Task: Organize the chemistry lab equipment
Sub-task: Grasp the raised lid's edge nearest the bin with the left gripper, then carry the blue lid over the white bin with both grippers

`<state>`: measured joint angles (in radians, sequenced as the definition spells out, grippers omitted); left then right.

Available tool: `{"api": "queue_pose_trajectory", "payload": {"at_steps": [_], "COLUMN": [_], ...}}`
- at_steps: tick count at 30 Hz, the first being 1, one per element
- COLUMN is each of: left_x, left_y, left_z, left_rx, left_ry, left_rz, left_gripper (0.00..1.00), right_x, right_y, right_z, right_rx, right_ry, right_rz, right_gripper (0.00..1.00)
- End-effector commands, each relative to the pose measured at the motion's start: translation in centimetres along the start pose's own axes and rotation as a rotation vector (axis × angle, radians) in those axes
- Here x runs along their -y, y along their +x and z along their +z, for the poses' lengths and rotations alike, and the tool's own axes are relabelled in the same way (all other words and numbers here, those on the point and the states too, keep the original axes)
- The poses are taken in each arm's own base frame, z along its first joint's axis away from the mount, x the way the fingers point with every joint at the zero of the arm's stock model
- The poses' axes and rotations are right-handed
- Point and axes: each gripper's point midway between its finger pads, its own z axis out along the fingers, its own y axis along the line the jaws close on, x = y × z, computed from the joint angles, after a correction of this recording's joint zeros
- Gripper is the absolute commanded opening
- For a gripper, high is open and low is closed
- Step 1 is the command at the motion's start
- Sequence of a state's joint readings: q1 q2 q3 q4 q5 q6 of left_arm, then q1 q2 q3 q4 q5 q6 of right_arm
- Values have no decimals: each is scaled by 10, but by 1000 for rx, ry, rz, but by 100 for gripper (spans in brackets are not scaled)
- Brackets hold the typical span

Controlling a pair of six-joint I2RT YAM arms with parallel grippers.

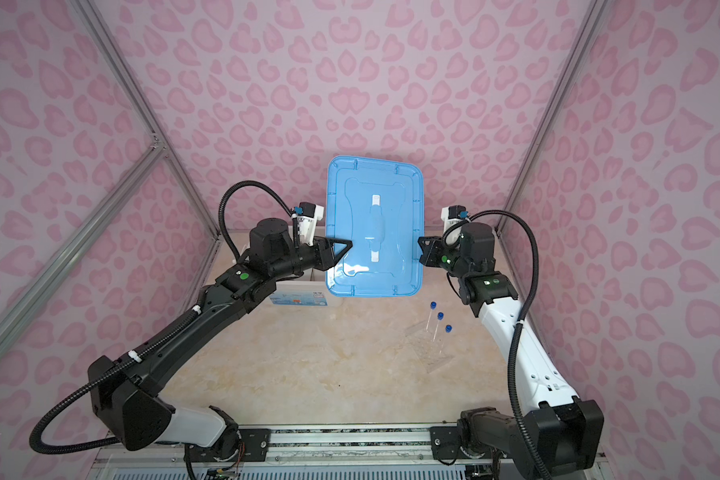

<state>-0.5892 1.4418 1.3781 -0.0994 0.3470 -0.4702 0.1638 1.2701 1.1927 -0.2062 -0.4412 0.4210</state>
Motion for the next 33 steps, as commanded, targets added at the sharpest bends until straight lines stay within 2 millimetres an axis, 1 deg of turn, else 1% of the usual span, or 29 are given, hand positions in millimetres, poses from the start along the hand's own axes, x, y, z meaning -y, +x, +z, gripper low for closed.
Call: {"api": "queue_pose_trajectory", "payload": {"at_steps": [1,2,4,6,10,12,14,16,17,18,21,22,24,27,28,29,31,33], "left_x": [-3,-4,-6,-8,-11,-12,-12,-11,-12,-15,-22,-25,-33,-40,-44,-47,-51,-57], "left_y": [1,2,2,-1,-11,-19,-25,-31,-36,-39,-49,-52,-63,-70,-70,-69,-63,-53], "left_z": [-6,-6,-8,-12,-26,-36,-46,-56,-62,-67,-80,-85,-96,-108,-110,-111,-110,-105], "left_rx": [-6,-11,-11,-12,-8,-1,0,-5,-9,-15,-27,-24,-6,-18,-26,-40,-83,-144], "left_ry": [-31,-35,-45,-70,-137,-177,-210,-248,-281,-321,-449,-495,-605,-711,-740,-764,-798,-857], "left_rz": [45,47,56,74,149,211,283,363,410,456,616,666,751,866,900,933,997,1072], "left_gripper": [33,29,19,3,3,3,3,4,4,4,5,5,5,5,6,6,6,7], "right_x": [-8,-9,-12,-14,-20,-22,-23,-28,-33,-37,-55,-65,-78,-88,-90,-91,-96,-103], "right_y": [-4,-2,3,5,7,6,2,-8,-15,-21,-39,-52,-66,-81,-84,-86,-90,-92], "right_z": [9,11,19,24,33,35,34,30,28,26,25,21,20,22,22,24,27,29], "right_rx": [17,11,-6,-21,-47,-54,-44,-26,-24,-27,-24,3,29,49,51,48,35,8], "right_ry": [-22,-25,-32,-37,-59,-59,-55,-61,-68,-73,-125,-157,-208,-250,-255,-262,-283,-309], "right_rz": [4,1,-1,13,19,20,33,45,48,58,86,86,103,122,127,141,157,172], "right_gripper": [0,0,6,13,34,46,56,66,75,78,80,80,81,83,84,90,98,98]}}
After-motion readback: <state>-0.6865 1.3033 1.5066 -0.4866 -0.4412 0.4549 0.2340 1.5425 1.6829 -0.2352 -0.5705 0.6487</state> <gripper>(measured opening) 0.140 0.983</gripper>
